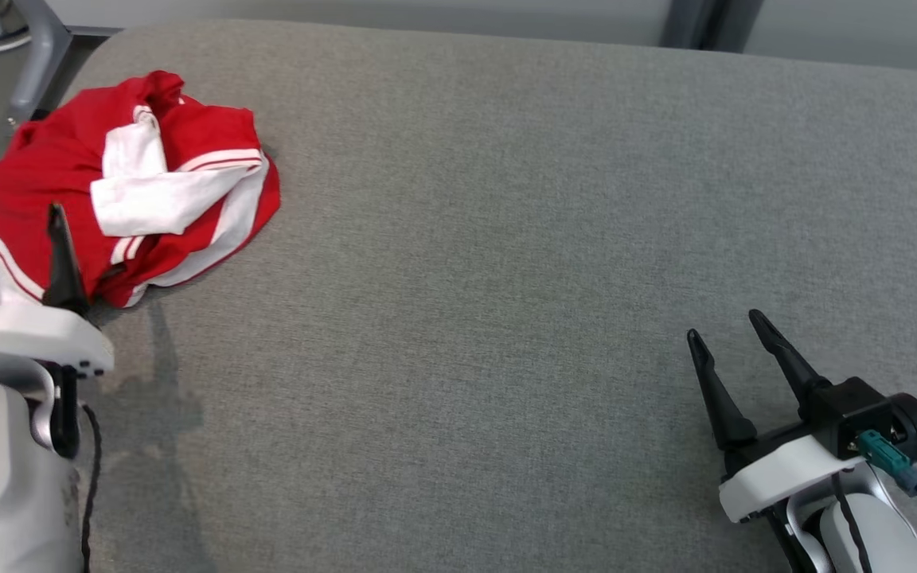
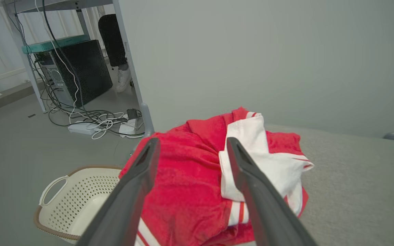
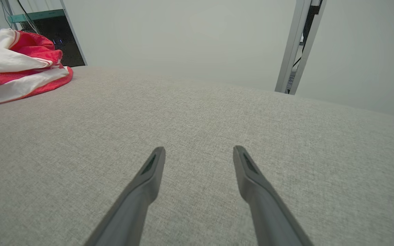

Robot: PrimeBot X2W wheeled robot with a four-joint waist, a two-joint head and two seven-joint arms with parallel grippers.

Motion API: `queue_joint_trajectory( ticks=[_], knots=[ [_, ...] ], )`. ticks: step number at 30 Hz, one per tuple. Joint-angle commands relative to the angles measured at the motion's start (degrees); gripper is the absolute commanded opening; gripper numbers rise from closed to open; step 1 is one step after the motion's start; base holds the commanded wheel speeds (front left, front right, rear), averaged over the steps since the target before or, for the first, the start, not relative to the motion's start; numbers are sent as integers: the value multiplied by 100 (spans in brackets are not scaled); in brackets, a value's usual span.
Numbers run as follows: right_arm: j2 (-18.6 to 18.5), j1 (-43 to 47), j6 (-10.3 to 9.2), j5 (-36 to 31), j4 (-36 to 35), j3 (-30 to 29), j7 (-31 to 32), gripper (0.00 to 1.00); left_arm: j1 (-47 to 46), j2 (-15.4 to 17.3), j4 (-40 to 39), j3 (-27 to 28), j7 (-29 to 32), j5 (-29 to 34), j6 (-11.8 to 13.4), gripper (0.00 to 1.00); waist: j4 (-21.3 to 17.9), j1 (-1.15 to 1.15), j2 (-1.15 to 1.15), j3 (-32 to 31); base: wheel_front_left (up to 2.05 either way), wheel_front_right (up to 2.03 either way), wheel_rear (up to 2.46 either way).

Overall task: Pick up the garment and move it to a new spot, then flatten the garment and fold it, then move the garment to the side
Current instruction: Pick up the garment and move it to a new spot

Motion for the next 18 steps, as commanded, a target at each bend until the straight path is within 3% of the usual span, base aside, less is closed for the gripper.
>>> queue_joint_trajectory(
  ticks=[1,10,18],
  knots=[
    [-49,-125,-2,28,-60,24,-29,100,-281,117,118,25,-2,19,-22,100,-219,0,0,254,0,0,0],
    [-111,-404,-2,82,-148,220,-29,100,-1573,632,1504,-259,37,114,-151,100,-531,0,0,677,0,0,0],
    [-107,-574,-2,92,-95,258,-28,100,-2350,925,2683,-483,849,167,-147,100,-750,0,0,936,0,0,0]
  ],
)
